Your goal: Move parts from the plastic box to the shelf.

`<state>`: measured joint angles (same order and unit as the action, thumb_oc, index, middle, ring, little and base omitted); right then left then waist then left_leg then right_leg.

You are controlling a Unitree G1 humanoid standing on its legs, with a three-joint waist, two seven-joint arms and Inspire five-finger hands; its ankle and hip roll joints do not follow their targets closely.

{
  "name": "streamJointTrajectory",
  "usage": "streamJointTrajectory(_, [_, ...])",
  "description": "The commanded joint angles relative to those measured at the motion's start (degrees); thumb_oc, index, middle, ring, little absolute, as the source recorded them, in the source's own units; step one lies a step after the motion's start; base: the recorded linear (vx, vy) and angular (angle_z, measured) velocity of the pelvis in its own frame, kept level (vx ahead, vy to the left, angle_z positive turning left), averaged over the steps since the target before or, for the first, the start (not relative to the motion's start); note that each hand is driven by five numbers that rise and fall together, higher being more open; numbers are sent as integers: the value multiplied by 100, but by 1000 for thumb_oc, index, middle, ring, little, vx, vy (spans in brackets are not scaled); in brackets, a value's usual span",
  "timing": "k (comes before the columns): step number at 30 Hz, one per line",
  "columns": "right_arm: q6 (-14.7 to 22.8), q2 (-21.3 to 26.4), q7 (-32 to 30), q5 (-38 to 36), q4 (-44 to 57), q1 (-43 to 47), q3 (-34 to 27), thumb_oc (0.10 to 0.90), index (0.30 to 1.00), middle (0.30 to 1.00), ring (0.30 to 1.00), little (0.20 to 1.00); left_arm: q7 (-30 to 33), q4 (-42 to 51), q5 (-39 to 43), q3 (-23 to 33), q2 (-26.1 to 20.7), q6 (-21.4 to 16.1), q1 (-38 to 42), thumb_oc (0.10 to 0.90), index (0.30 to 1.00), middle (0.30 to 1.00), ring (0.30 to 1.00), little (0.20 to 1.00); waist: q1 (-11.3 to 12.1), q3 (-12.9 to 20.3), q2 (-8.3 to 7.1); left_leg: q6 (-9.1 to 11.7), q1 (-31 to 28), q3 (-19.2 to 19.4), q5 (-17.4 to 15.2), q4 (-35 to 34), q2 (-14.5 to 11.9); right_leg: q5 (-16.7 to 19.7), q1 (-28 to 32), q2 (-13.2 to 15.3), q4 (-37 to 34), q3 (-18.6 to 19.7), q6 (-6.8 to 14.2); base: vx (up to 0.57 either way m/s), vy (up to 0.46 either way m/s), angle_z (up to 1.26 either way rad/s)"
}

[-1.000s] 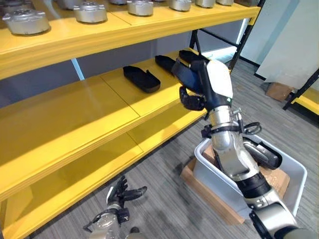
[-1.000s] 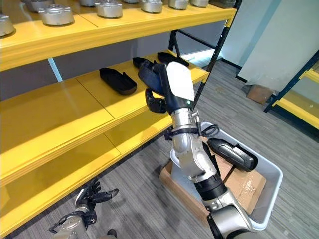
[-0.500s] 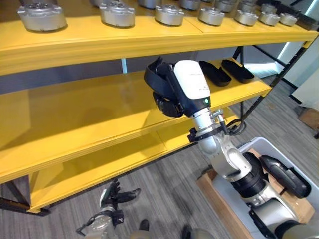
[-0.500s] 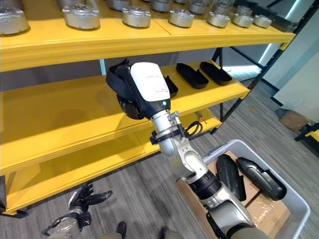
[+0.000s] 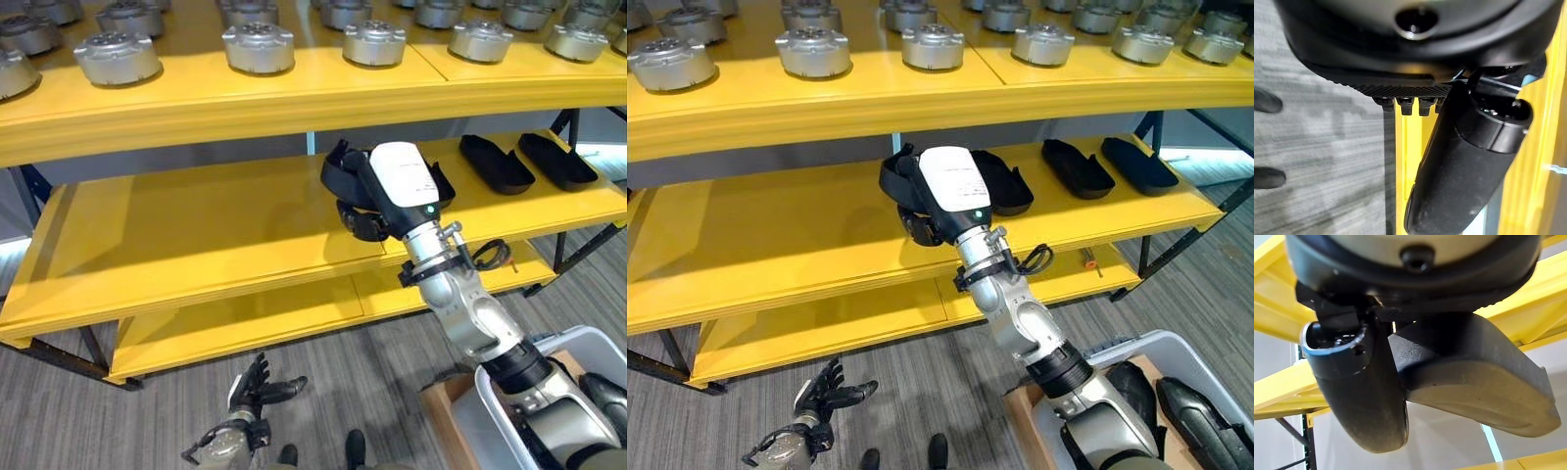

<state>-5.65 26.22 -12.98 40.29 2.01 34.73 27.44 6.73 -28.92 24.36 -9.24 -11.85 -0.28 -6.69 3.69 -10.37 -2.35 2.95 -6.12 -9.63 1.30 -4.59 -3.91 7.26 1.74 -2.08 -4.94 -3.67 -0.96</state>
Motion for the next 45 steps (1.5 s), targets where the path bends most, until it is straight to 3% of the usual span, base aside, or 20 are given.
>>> streamJointTrajectory(1, [398,-312,-326,115,368,1009,-96,400,300,300,300,300,21,253,-63,-124,-317,-465,255,900,1000,1000,1000,1000,208,627,-214,-352,16,87,-98,-41,489,-271,-119,539,571,-456,395,53,-70,32])
streamJointTrajectory(9, [494,-404,-200,50,48,1205,243,400,300,300,300,300,48,292,6,-114,-343,-504,147,900,1000,1000,1000,1000,527,610,-323,-244,62,-252,-38,-41,408,-374,117,527,411,-855,353,36,-80,38])
streamJointTrajectory(10, [530,-374,-172,46,-64,1299,367,400,300,300,300,300,25,294,0,-129,-377,-516,114,900,1000,1000,1000,1000,671,513,-401,-217,158,-400,-34,79,377,-412,186,515,350,-987,316,-15,-149,28])
streamJointTrajectory(14, [617,-261,-193,59,-79,1437,458,400,300,300,300,300,-44,303,-54,-221,-414,-561,192,900,1000,1000,1000,1000,862,97,-447,-77,995,-223,-450,1698,713,-505,240,661,370,-1284,242,-86,-100,68])
streamJointTrajectory(15, [638,-207,-193,121,-88,1432,480,400,300,300,300,300,-61,299,-67,-241,-406,-562,196,900,1000,1000,1000,1000,851,10,-419,-14,1214,174,-433,2090,555,-546,305,672,378,-1407,224,-63,-7,96])
streamJointTrajectory(16, [606,-160,-177,221,-176,1488,542,400,300,300,300,300,-119,287,-50,-258,-413,-539,202,900,1000,1000,1000,1000,865,-60,-424,-18,1531,447,-164,2218,153,-555,373,705,325,-1510,249,15,20,104])
streamJointTrajectory(18, [526,-151,-138,323,-321,1512,576,400,300,300,300,300,-211,279,-39,-281,-448,-531,185,900,1000,1000,1000,1000,920,-88,-419,68,1627,517,-9,1850,-313,-604,486,727,263,-1547,285,101,80,57])
streamJointTrajectory(20, [471,-150,-71,292,-457,1428,555,400,300,300,300,300,-262,278,-83,-301,-520,-526,188,900,1000,1000,1000,1000,873,-142,-396,217,1672,687,378,1463,-803,-712,543,801,332,-1608,336,123,136,0])
streamJointTrajectory(21, [470,-181,-62,251,-435,1337,518,400,300,300,300,300,-285,314,-56,-289,-522,-511,189,900,1000,1000,1000,1000,813,-96,-321,232,1485,920,278,1297,-809,-829,520,811,451,-1652,347,91,164,13])
streamJointTrajectory(25, [373,-189,-43,472,-602,1309,481,400,300,300,300,300,-312,413,-54,-314,-615,-551,209,900,1000,1000,1000,1000,813,-244,-152,210,1445,956,300,1010,-626,-818,279,900,604,-1548,335,-14,144,4])
streamJointTrajectory(30, [236,84,-191,572,-1063,1779,537,400,300,300,300,300,-284,575,-78,-367,-848,-602,282,900,1000,1000,1000,1000,850,-595,-64,104,1617,1150,352,888,-525,-771,-212,1056,846,-1483,421,-100,134,-14])
streamJointTrajectory(33, [91,535,-319,743,-1499,2330,679,400,300,300,300,300,-233,600,20,-406,-991,-650,388,900,1000,1000,1000,1000,826,-901,18,52,1869,1296,377,890,-470,-644,-663,1207,1005,-1417,515,-122,141,-20])
streamJointTrajectory(35, [27,1035,-439,793,-1855,2746,777,400,300,300,300,300,-233,631,51,-466,-1045,-672,469,900,1000,1000,1000,1000,771,-1072,67,14,2108,1408,388,914,-411,-541,-1018,1313,1099,-1329,582,-111,140,-35])
streamJointTrajectory(36, [-25,1525,-617,804,-2010,2972,794,400,300,300,300,300,-224,578,87,-522,-1044,-687,572,900,1000,1000,1000,1000,705,-1180,133,-1,2281,1489,428,882,-383,-444,-1293,1378,1138,-1275,632,-80,100,-18])
streamJointTrajectory(45, [-139,2314,-911,674,-2539,3379,891,400,300,300,300,300,-197,454,168,-657,-1026,-728,688,900,1000,1000,1000,1000,530,-1326,284,20,2416,1618,525,784,-394,-341,-1634,1414,1195,-1187,651,-23,9,-13])
